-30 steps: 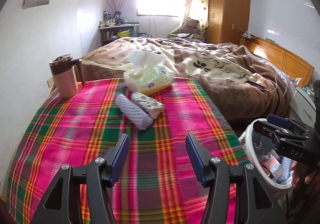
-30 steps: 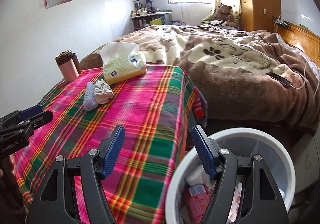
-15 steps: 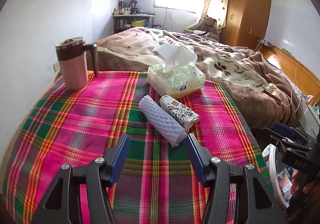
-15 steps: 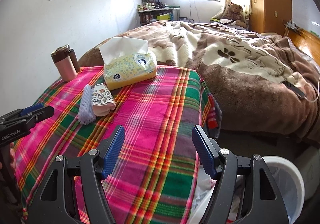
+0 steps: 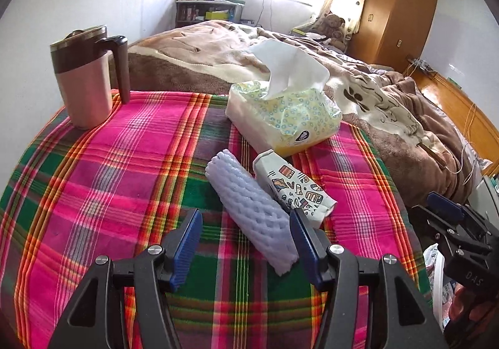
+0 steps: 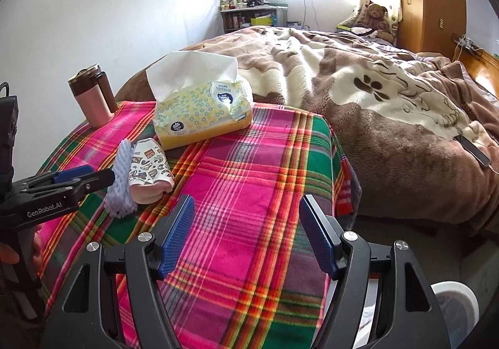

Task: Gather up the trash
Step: 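Grasp the patterned paper cup with the right tool while the left tool grasps the white foam sleeve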

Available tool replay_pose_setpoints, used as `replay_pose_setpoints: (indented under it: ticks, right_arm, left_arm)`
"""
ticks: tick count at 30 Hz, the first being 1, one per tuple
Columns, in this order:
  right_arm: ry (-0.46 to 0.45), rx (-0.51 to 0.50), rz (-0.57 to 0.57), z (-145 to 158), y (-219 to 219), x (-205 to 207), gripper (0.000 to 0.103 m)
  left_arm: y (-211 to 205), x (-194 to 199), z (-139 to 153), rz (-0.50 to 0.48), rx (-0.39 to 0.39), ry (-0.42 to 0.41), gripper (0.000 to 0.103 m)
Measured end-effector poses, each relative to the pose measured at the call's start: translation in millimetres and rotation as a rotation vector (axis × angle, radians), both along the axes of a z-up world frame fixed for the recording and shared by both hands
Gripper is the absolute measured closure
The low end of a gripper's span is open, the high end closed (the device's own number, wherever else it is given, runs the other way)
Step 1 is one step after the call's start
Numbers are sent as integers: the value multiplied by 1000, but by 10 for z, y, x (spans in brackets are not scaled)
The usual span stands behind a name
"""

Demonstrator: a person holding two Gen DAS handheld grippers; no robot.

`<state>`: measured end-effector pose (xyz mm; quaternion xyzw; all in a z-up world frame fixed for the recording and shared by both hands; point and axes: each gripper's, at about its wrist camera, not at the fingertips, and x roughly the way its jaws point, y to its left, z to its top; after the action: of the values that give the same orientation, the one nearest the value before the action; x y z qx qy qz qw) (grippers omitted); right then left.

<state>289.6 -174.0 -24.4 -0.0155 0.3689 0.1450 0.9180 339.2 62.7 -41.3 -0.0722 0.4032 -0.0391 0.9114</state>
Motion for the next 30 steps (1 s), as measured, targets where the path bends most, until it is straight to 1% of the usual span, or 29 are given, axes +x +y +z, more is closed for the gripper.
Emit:
replay_pose_setpoints:
  ticks: [2,4,9,10,11,12,13,14,16,17,19,23,24,27,29,30]
  right_arm:
    - [6,7,-3,-4,10,43,32]
    - [14,17,0,-10,39,82,32]
    - [29,11,7,-24,137,173,32]
    - [31,10,9,-25,164,191,32]
    - [34,11,14,-29,187,210,32]
    - [37,12,15,-37,194,220,32]
    - [44,13,16,-47,212,238,32]
    - [55,15,23,-62,247,255,32]
    - [70,21,42,-88,309,283,32]
    - [74,24,48,-94,323,293,32]
    - [83,37,69,-109,386,317,32]
    - [89,59,107,-122,505,335,32]
    - [92,66,118,-127,533,343,32]
    - [119,91,138,-154,600,398,32]
    - [145,111,151,-186,648,448,32]
    - [155,115,153,-203,666,467,32]
  left_arm:
    - [-1,70,-41,-1,-1,24,45]
    - [17,153,-97,-2,-26,53,45]
    - [21,255,-168,-28,-66,86,47]
    - [37,270,-182,-37,-90,94,54]
    - [52,277,-194,-51,-118,101,66]
    - [63,279,-200,-61,-142,104,70]
    - [67,275,-199,-61,-136,104,73]
    - [66,267,-187,-66,-114,97,78]
    - [49,246,-171,-81,-72,86,83]
    - [62,234,-169,-88,-64,87,84]
    - [126,218,-160,-81,-62,88,85]
    - [292,190,-143,-46,-13,86,85]
    - [327,192,-149,-41,-12,89,85]
    - [463,185,-163,-15,-42,89,85]
    - [489,174,-149,-7,-26,77,85]
    - [502,177,-151,-8,-31,78,85]
